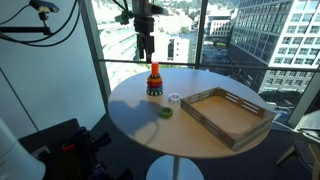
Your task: Pick up the green ring and put it on the stack of rings
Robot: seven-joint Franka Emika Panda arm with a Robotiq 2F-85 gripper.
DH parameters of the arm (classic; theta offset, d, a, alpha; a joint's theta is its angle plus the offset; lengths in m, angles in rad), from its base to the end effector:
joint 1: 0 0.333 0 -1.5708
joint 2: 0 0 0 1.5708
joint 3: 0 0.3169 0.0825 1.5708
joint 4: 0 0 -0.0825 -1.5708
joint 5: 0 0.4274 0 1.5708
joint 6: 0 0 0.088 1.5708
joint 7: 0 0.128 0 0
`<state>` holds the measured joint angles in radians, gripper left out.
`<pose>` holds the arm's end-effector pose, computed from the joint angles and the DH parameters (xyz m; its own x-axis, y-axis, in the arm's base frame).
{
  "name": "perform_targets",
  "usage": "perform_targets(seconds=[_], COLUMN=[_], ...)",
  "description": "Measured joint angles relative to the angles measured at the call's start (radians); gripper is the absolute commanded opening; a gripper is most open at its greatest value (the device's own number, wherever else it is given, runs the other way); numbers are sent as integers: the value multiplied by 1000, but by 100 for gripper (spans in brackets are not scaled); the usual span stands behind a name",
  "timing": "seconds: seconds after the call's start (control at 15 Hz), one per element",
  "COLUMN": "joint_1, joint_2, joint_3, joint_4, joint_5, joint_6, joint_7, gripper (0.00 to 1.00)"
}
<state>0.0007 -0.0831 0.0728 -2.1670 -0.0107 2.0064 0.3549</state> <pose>0.5452 0.0395 0.3832 0.9593 -0.2742 -0.0675 -0.2719 -0.9614 0.0414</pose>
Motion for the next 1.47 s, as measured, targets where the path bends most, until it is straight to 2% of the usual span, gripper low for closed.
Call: perform_targets(seconds=[0.4,1.13,1.47], joint_1=[0,-1,-1], joint_2=[75,253,282], joint_3=[-25,-84,-92], joint_4=[1,0,0], joint_5=[0,21,55], joint_6=[34,252,264], joint_7=[0,1,-7], gripper=[100,100,100])
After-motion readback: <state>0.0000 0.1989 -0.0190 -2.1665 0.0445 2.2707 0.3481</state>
